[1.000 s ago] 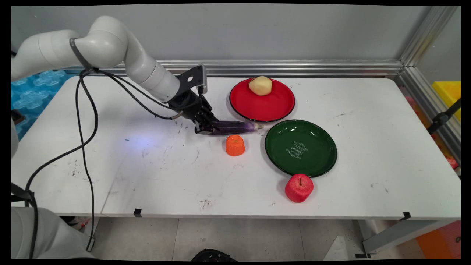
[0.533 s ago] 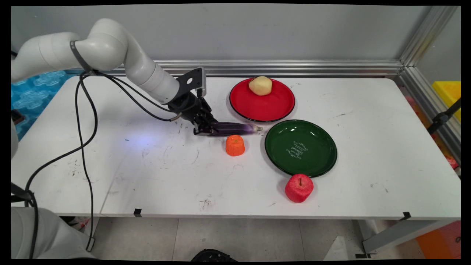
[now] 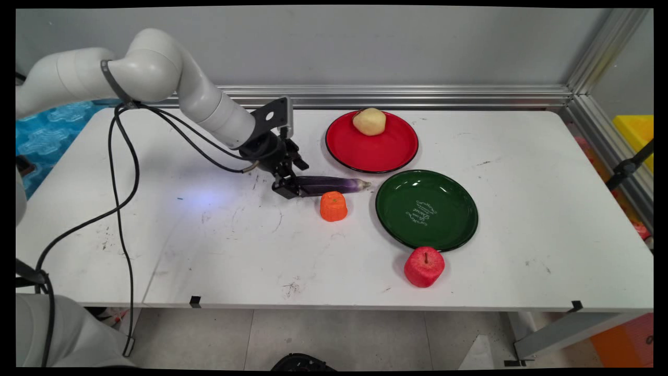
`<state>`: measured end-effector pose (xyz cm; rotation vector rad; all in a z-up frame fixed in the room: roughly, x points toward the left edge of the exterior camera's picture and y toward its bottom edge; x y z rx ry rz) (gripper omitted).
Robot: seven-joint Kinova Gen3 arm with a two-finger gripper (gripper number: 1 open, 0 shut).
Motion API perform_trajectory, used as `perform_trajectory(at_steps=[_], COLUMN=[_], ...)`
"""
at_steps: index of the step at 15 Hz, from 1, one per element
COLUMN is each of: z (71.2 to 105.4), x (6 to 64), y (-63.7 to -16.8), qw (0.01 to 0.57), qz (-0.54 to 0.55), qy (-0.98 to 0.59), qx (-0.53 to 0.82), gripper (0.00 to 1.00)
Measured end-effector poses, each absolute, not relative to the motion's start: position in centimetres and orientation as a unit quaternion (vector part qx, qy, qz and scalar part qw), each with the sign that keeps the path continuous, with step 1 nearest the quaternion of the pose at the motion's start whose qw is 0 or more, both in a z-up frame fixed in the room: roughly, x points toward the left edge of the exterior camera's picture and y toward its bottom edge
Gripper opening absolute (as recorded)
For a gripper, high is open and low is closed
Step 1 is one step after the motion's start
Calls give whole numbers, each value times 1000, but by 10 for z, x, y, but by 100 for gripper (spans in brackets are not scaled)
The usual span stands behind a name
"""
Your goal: Place the picked object on the table
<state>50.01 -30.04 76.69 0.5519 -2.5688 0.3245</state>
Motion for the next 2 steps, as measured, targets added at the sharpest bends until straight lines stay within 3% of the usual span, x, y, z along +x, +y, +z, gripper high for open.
perform_trajectory(at_steps=[2], z=[768], x=[500], y=[-302], qw=[246], qz=[120], qy=[-940], qx=[205], gripper=[100])
